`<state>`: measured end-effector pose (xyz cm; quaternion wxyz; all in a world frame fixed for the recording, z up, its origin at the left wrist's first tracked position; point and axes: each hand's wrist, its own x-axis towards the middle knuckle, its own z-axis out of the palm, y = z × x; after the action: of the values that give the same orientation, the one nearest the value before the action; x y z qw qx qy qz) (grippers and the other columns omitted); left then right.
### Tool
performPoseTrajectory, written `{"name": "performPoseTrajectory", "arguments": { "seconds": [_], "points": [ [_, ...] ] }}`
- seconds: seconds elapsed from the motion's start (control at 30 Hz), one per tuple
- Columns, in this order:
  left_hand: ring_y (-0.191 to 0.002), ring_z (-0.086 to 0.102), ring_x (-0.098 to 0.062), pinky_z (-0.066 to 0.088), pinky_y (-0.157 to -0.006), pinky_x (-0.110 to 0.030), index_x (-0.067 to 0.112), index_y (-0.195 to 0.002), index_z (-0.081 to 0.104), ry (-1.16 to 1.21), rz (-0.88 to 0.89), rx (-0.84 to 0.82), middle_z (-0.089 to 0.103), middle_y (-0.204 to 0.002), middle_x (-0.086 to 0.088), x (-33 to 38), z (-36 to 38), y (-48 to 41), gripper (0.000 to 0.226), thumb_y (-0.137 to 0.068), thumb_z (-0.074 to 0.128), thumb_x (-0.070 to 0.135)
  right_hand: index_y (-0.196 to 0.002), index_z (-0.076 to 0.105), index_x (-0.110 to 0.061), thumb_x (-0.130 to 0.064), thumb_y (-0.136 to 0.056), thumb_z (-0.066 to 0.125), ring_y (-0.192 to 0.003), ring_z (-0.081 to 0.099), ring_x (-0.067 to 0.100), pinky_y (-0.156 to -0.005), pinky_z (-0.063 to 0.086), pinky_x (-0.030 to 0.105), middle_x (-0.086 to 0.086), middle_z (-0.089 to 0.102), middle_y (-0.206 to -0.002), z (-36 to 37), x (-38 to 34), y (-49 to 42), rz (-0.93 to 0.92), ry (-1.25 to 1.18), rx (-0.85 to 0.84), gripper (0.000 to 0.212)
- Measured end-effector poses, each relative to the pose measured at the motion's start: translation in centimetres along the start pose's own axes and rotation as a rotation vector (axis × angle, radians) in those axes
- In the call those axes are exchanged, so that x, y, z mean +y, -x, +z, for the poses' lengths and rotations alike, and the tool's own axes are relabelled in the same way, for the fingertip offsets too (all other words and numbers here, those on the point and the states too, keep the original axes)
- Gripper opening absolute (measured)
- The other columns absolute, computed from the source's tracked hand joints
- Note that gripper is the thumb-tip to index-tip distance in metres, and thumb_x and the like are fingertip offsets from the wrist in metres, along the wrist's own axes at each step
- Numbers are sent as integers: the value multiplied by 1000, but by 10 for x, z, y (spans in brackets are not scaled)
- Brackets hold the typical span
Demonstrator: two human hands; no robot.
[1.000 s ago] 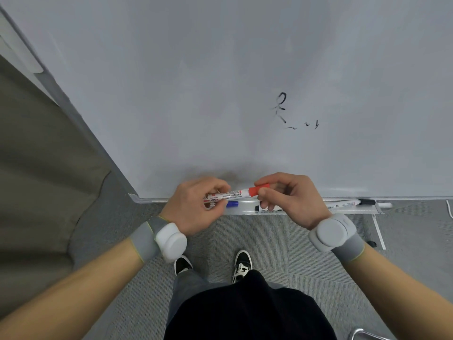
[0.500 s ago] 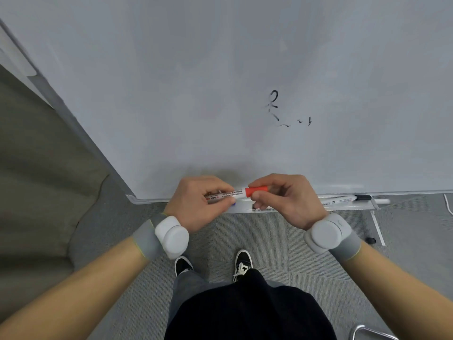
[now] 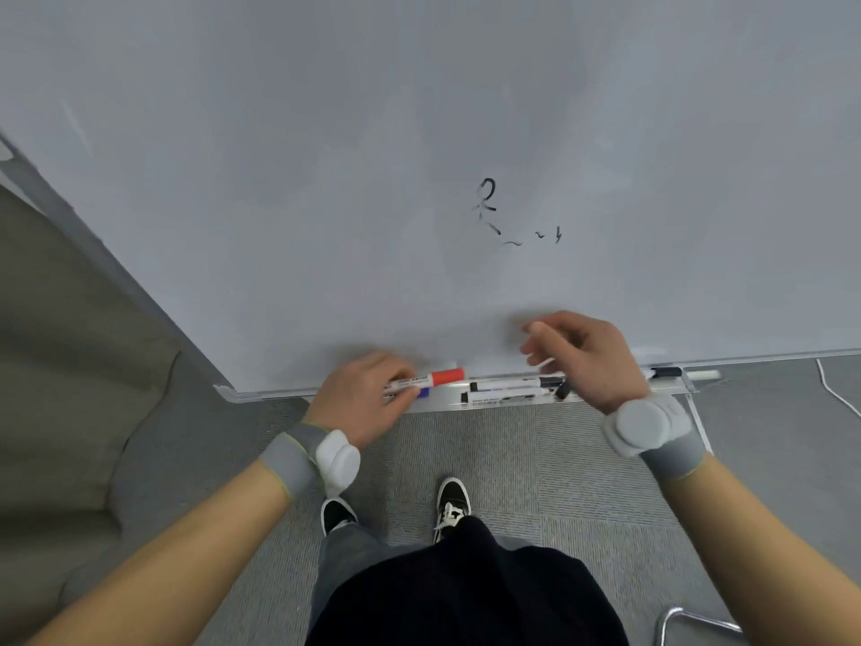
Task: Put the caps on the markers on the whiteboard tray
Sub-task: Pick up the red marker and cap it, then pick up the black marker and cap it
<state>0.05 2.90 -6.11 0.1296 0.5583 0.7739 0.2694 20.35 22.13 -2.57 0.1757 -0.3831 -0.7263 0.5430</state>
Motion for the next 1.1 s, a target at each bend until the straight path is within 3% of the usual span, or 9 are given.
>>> {"name": "performPoseTrajectory", "arguments": {
  "seconds": [0.13, 0.3, 0.37, 0.5, 0.7, 0.83, 1.0, 1.1],
  "points": [
    [-73, 59, -30, 51, -65, -38, 10, -86, 67, -199, 67, -94, 64, -81, -8, -22, 23, 1, 14, -76, 75, 15, -84, 72, -14, -24, -93, 61, -67, 71, 23, -67, 61, 44, 3, 76, -76, -32, 32, 8, 102, 115, 103, 17],
    [-79, 55, -30, 49, -69, -41, 9, -91, 65, -319, 72, -133, 59, -89, -10, -40, 41, 6, 24, -72, 77, 15, -90, 71, -22, -23, -88, 68, -77, 68, 14, -69, 51, 24, -4, 75, -81, -55, 67, 24, 128, 377, 163, 3],
    [-82, 54, -29, 48, -71, -41, 10, -96, 64, -332, 72, -146, 58, -91, -9, -37, 46, 5, 27, -72, 75, 17, -93, 72, -19, -22, -86, 72, -77, 66, 14, -71, 50, 25, -3, 74, -84, -58, 80, 27, 71, 533, 166, 8],
    [-85, 55, -29, 47, -73, -41, 12, -95, 62, -329, 153, -170, 60, -92, -8, -14, 58, -6, 23, -74, 71, 16, -99, 72, -14, -21, -83, 75, -91, 63, 24, -76, 54, 42, 4, 73, -96, -53, 98, 24, -60, 725, 66, 18],
    [-90, 59, -31, 48, -79, -39, 8, -97, 64, -341, 278, -291, 66, -95, -11, 34, 87, -40, 23, -78, 71, 20, -96, 72, -11, -16, -79, 78, -91, 60, 32, -73, 53, 40, 7, 71, -97, -43, 112, 9, -301, 863, -19, 19],
    [-98, 53, -30, 41, -83, -39, 8, -104, 59, -415, 272, -374, 59, -103, -12, 49, 105, -55, 29, -83, 65, 27, -93, 74, -11, -15, -79, 77, -95, 60, 33, -74, 54, 44, 7, 71, -98, -40, 114, 4, -339, 882, -60, 15],
    [-74, 61, -33, 51, -64, -39, 4, -83, 63, -432, 313, -391, 65, -78, -15, 55, 105, -57, 29, -65, 82, 15, -94, 74, -13, -15, -80, 75, -101, 59, 33, -77, 52, 44, 6, 71, -98, -42, 113, 4, -360, 924, -128, 15],
    [-67, 61, -32, 52, -61, -36, 5, -78, 63, -453, 356, -378, 64, -71, -14, 53, 104, -57, 32, -60, 86, 17, -95, 73, -13, -16, -77, 76, -102, 58, 34, -75, 51, 44, 6, 71, -97, -44, 113, 3, -370, 958, -178, 19]
  ]
}}
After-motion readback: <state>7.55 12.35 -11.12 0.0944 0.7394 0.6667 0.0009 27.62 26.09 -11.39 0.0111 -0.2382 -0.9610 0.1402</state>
